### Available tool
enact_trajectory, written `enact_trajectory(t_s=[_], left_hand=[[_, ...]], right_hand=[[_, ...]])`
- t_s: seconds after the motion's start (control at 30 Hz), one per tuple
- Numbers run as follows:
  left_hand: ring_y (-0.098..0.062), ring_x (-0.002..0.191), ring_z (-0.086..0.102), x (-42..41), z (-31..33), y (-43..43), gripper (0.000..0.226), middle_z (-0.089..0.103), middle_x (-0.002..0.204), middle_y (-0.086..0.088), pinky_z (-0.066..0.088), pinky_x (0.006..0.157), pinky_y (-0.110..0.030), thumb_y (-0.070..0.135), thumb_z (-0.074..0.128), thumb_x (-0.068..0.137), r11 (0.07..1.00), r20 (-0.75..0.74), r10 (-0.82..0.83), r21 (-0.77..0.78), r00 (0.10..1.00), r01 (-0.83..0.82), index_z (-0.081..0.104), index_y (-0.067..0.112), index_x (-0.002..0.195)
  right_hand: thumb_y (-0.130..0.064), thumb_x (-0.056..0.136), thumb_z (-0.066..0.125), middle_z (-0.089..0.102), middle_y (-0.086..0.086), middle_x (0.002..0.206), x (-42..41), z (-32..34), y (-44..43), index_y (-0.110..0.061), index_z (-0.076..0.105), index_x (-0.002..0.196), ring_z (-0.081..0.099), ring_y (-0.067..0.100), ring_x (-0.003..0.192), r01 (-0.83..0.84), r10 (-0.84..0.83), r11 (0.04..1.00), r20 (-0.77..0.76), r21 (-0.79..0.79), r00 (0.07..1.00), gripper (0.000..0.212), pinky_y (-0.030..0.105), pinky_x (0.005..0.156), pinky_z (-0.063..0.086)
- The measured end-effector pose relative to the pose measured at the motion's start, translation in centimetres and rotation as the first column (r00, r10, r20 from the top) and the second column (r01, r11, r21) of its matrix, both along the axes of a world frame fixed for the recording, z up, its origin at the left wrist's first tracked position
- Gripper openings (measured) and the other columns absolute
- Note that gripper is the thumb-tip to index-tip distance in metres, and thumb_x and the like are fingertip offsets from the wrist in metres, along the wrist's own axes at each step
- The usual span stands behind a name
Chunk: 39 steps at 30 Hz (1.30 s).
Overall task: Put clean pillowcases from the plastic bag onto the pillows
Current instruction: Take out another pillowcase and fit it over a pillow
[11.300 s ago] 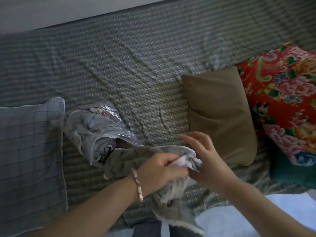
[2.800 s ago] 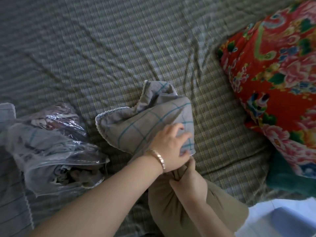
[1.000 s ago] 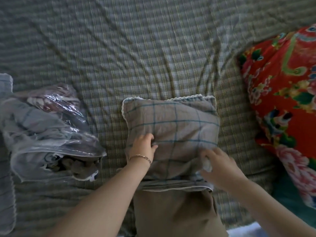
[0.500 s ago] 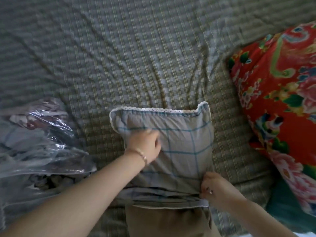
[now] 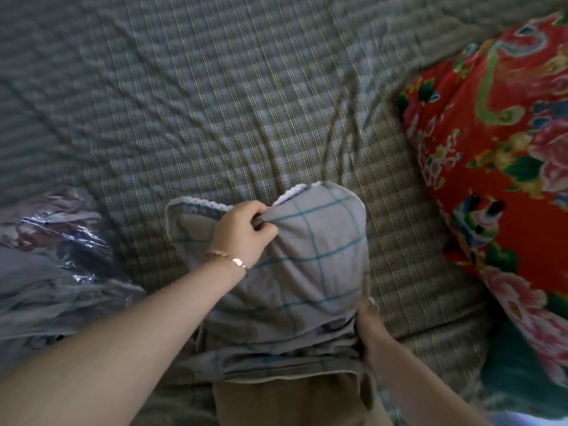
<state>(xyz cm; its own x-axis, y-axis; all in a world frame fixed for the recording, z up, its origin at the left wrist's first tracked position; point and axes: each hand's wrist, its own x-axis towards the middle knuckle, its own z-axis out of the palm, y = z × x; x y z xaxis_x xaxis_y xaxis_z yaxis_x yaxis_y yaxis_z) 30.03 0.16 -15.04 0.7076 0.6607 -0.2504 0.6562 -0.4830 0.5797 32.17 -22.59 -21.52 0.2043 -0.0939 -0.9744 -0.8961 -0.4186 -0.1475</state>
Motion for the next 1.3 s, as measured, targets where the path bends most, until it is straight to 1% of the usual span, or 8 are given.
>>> enact_trajectory(t_s=[0.13,0.23,0.47,0.63,0.77,0.9,1.1,1.3], left_hand=[[-0.017,0.072,0.051,-3.3,3.6,4.4,0.037,0.059,0.074,-0.008,0.030,0.063,-0.016,0.024,0.052,0.064,0.954,0.143,0.241,0.146,0.960,-0.261,0.068,0.000,0.087],[-0.020,0.077,0.051,-5.5,4.7,7.9,0.039,0.063,0.082,-0.018,0.031,0.069,-0.020,0.021,0.054,0.067,0.896,0.075,0.385,0.210,0.920,-0.392,0.066,-0.003,0.094],[-0.030,0.094,0.054,-3.9,-0.6,5.4,0.023,0.058,0.100,-0.023,0.037,0.084,-0.025,-0.002,0.062,0.076,0.934,0.008,0.318,0.170,0.948,-0.314,0.060,0.000,0.098],[-0.016,0.088,0.043,-11.8,-0.7,-4.0,0.029,0.042,0.098,-0.003,0.036,0.078,-0.024,0.043,0.056,0.070,0.935,0.015,-0.325,0.153,0.946,0.319,0.046,0.021,0.085],[-0.019,0.078,0.041,-19.8,-1.3,-8.4,0.045,0.042,0.091,0.001,0.049,0.057,-0.027,0.062,0.053,0.057,0.773,-0.280,-0.571,0.135,0.772,0.620,0.049,0.026,0.085],[-0.024,0.068,0.055,-20.1,-1.5,-8.8,0.017,0.050,0.081,-0.002,0.048,0.046,-0.028,0.033,0.045,0.070,0.885,-0.255,-0.362,0.206,0.896,0.417,0.045,0.024,0.084],[-0.009,0.048,0.046,-18.9,3.8,-8.9,0.015,0.050,0.050,0.007,0.032,0.042,-0.018,0.033,0.051,0.073,0.953,0.038,-0.295,0.084,0.955,0.292,0.049,0.020,0.066],[-0.013,0.051,0.051,-25.9,3.0,-6.5,0.040,0.048,0.057,0.007,0.042,0.042,-0.020,0.029,0.086,0.022,0.863,-0.459,-0.449,-0.001,0.767,0.505,0.051,0.019,0.038]], right_hand=[[-0.064,0.086,0.044,0.072,0.004,0.091,0.9,2.9,0.7,-0.021,0.070,0.091,0.066,0.026,0.092,-0.088,0.067,0.979,0.119,0.185,0.991,0.051,0.045,0.087,0.053],[-0.031,0.089,0.059,0.070,-0.005,0.077,0.7,4.8,-0.7,-0.016,0.071,0.079,0.063,0.011,0.080,-0.339,0.258,0.918,0.341,0.204,0.904,0.021,0.018,0.070,0.052],[-0.029,0.086,0.064,0.062,0.006,0.088,0.7,1.8,-2.6,-0.013,0.051,0.092,0.060,0.029,0.082,-0.568,0.658,0.749,0.278,-0.341,0.700,0.021,0.030,0.058,0.043],[-0.035,0.079,0.067,0.058,0.005,0.088,-1.0,3.5,-3.1,-0.012,0.062,0.088,0.057,0.027,0.080,-0.717,0.743,0.502,0.666,-0.483,0.072,0.025,0.032,0.068,0.046],[-0.062,0.058,0.046,0.059,-0.002,0.082,-5.4,4.4,-3.4,-0.023,0.063,0.082,0.061,0.020,0.074,-0.812,0.789,0.052,0.523,-0.581,-0.324,0.049,0.029,0.062,0.052],[-0.046,0.063,0.048,0.061,0.006,0.078,-6.5,5.1,-1.4,-0.016,0.065,0.075,0.061,0.029,0.070,-0.760,0.850,0.072,0.438,-0.646,-0.292,0.037,0.038,0.062,0.052],[-0.007,0.086,0.048,0.053,0.012,0.118,-3.5,5.9,1.2,-0.010,0.056,0.104,0.045,0.034,0.114,-0.683,0.945,0.297,0.306,-0.667,0.113,0.020,0.043,0.091,0.034],[-0.023,0.064,0.047,0.050,0.010,0.096,-4.4,6.6,-4.8,-0.013,0.064,0.073,0.045,0.030,0.089,-0.679,0.623,-0.026,0.519,-0.734,-0.585,0.021,0.041,0.077,0.035]])
